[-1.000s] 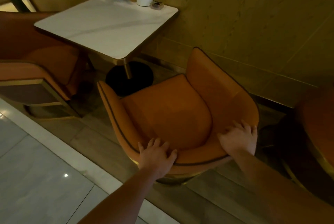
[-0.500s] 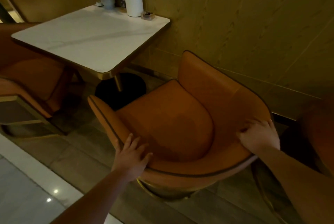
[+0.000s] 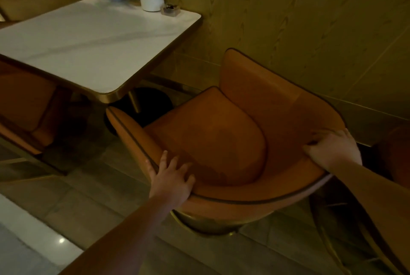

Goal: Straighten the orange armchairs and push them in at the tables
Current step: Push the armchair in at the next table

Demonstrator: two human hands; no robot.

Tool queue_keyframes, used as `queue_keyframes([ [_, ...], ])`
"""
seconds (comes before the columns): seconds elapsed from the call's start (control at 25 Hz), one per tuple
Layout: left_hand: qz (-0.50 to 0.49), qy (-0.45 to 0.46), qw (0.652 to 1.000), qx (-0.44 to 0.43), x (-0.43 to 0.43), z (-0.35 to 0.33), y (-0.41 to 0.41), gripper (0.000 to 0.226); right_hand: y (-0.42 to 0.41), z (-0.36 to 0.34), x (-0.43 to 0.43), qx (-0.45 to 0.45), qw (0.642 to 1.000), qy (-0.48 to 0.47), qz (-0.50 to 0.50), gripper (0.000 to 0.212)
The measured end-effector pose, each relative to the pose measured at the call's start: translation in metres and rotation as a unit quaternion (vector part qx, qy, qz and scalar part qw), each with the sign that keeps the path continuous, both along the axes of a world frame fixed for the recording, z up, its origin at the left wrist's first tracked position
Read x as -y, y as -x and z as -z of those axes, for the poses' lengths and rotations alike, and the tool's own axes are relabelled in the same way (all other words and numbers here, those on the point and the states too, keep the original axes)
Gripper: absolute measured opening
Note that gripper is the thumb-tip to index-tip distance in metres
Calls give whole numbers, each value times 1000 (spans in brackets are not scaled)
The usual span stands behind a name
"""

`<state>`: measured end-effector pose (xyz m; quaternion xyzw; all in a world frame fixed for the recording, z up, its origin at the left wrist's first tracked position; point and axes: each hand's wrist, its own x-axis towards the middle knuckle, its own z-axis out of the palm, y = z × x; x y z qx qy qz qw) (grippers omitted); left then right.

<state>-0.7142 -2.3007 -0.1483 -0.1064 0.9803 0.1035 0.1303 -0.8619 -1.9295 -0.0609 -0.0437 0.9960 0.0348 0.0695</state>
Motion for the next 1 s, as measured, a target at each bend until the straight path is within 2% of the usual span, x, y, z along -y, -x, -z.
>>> queue_keyframes([
  [0.12,5,9,1000,-9,-3,5,18,73,19,-4,-3,7,1000,3,2,46],
  [0.24,35,55,998,-23,-13,13,42,85,47,-6,-9,15,1000,1,2,46],
  [0.44,38,63,997,-21,-24,14,83,68,92,-10,-16,11,1000,4,-2,43],
  [0.64,-18,-2,1000,-21,-39,8,124,54,140,-10,-25,22,1000,11,-10,43],
  [1.0,-46,-18,998,-28,-53,10,171,56,200,-11,-32,19,1000,12,-9,52],
])
